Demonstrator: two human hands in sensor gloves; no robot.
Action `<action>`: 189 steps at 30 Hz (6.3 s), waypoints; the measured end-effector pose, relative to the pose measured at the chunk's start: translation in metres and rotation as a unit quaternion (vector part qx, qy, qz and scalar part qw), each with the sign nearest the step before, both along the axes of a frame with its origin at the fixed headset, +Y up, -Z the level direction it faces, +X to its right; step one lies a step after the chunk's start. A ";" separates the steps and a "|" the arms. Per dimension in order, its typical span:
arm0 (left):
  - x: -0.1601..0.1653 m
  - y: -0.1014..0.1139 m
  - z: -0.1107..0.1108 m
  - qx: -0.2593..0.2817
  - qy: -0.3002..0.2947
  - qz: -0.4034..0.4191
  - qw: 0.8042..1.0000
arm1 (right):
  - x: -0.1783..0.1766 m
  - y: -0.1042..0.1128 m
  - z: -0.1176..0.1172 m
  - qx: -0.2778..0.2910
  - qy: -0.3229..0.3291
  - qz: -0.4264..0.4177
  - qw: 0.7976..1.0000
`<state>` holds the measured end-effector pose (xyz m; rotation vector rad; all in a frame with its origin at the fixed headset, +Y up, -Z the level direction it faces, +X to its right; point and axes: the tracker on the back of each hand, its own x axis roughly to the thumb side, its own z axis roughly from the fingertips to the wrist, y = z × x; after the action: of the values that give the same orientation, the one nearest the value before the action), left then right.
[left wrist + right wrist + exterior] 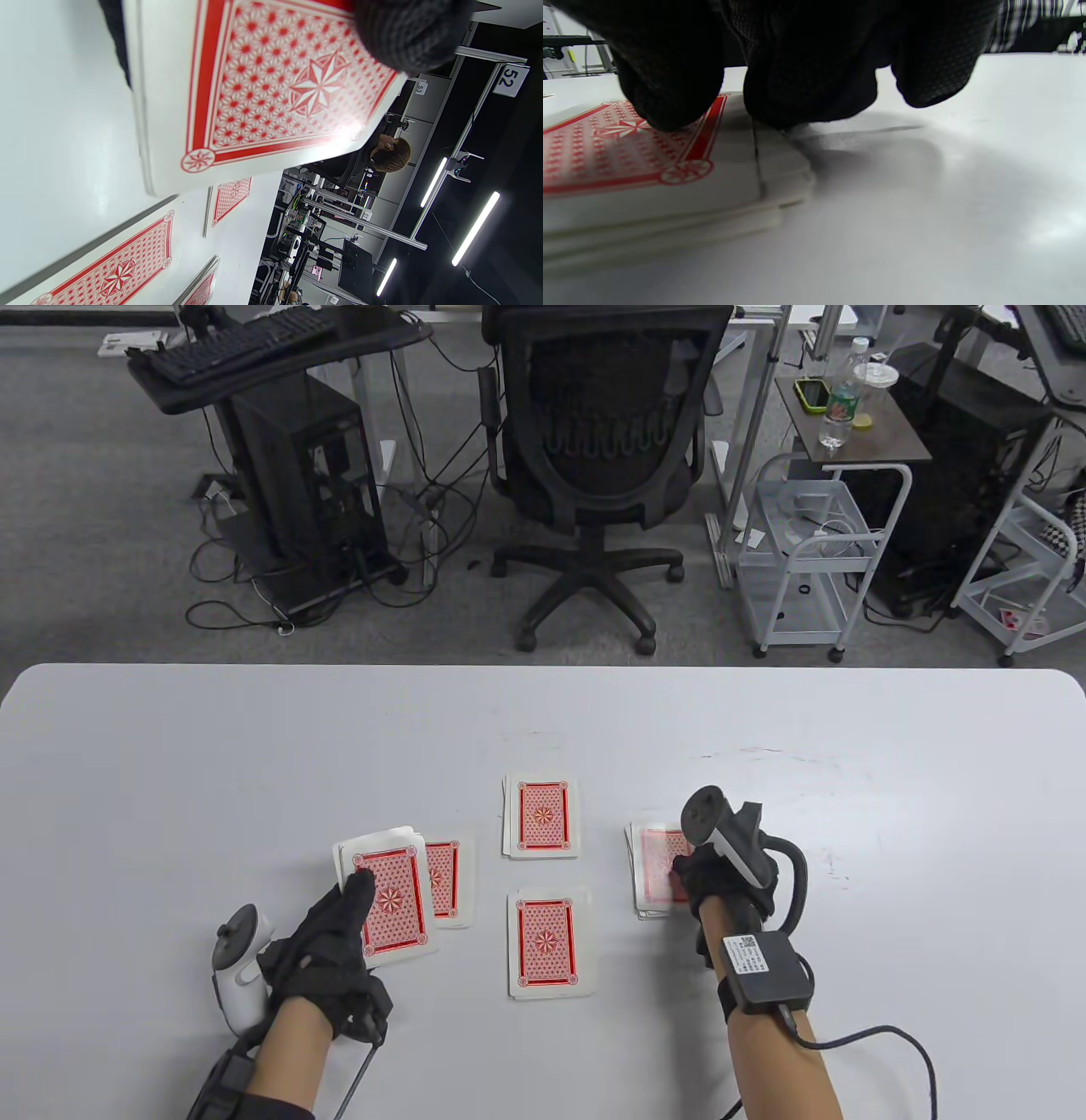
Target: Four-player card dealing with fan arrangement
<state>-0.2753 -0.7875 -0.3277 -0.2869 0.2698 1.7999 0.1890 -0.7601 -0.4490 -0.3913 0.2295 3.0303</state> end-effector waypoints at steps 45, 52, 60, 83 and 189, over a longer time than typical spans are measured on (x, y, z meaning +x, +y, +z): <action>0.016 0.005 0.004 0.009 -0.027 -0.015 0.999 | -0.120 0.028 0.069 -0.016 0.186 -0.435 0.881; 0.013 0.003 0.003 0.006 -0.029 -0.028 0.999 | -0.124 0.011 0.066 -0.051 0.159 -0.207 0.964; 0.014 0.003 0.002 0.008 -0.033 -0.029 0.999 | -0.142 0.002 0.068 -0.066 0.153 0.007 0.986; 0.045 0.010 0.008 0.033 -0.082 -0.034 0.996 | -0.171 0.026 0.089 0.012 0.222 -0.453 0.863; -0.004 -0.003 -0.006 0.003 0.001 0.008 1.000 | -0.155 0.053 -0.035 0.031 0.122 -0.172 0.977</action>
<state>-0.2793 -0.7903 -0.3342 -0.2836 0.2645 1.8165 0.0340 -0.7074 -0.4839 0.0288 0.1932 2.7260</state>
